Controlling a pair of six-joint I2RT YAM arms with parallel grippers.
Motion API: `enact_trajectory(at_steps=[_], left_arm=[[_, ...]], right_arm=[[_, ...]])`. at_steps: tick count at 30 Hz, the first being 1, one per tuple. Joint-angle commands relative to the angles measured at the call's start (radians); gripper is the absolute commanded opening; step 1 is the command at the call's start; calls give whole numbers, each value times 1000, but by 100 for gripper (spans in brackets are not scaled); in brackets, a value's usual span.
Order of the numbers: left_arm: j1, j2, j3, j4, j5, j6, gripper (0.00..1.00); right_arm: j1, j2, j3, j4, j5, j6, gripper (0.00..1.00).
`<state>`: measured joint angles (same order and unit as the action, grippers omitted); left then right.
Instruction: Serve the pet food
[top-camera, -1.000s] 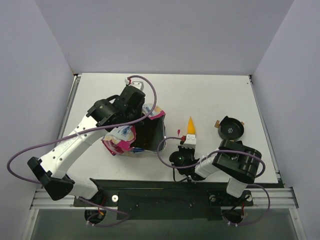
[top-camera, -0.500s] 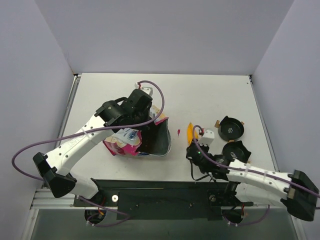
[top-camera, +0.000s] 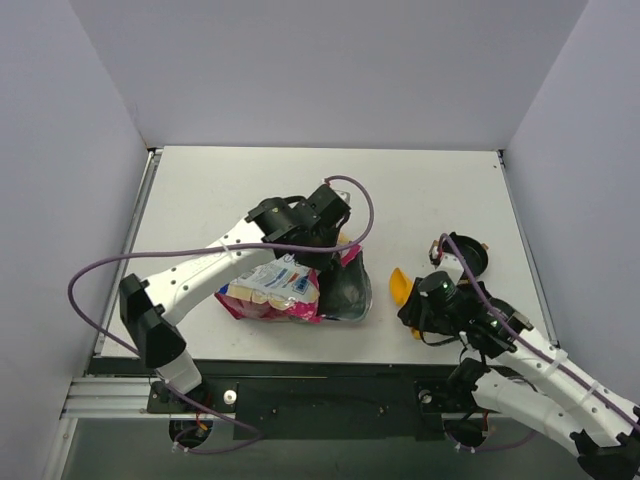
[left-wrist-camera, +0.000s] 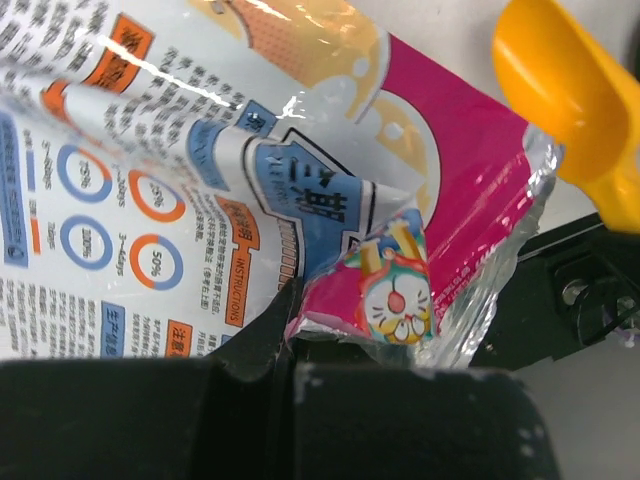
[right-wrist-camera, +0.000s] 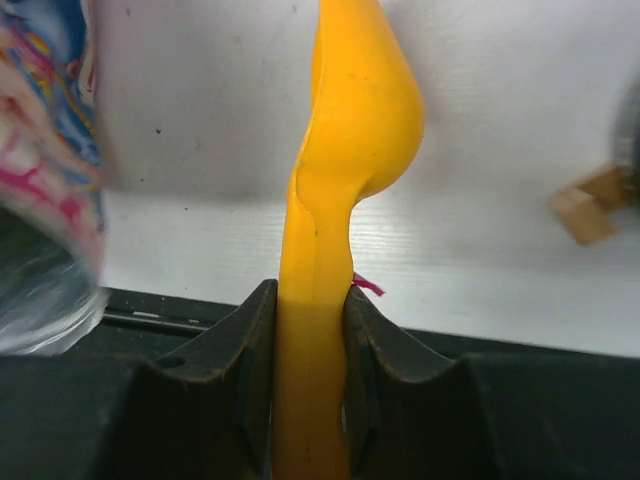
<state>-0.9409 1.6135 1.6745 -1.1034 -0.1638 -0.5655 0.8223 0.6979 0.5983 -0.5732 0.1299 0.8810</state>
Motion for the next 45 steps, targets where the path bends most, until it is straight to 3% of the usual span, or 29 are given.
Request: enact_trajectory(at_steps=[1,8,13,16,21,25,33,38,45], left_arm=[[4,123,177,102,23,-1,0],[2,215,332,85,9,45,0],[-2,172,288,102,23,64,0],[-1,157,268,88,29,94,0],[-2,138,281,60,29,127,0],[-9,89,232,80,17,145,0],[-16,40,212,62,17,124,0],[-18,-55,104,125,-3,98,0],[-25,-170,-25,214,-6,81,0]], right_arm=[[-46,41,251,-360,51,-137,0],[-45,74,553,-569,-35,-238,0],[-32,40,665,-643,65,-342,0],[-32,52,716,-639,-25,-451,0],[-32,110,652,-518,-255,-455,0],[-38,194,620,-394,-327,-442,0],[-95,440,710,-313,-368,-367,0],[-202,466,664,-321,-461,-375,0],[-219,503,649,-278,-518,-373,0]])
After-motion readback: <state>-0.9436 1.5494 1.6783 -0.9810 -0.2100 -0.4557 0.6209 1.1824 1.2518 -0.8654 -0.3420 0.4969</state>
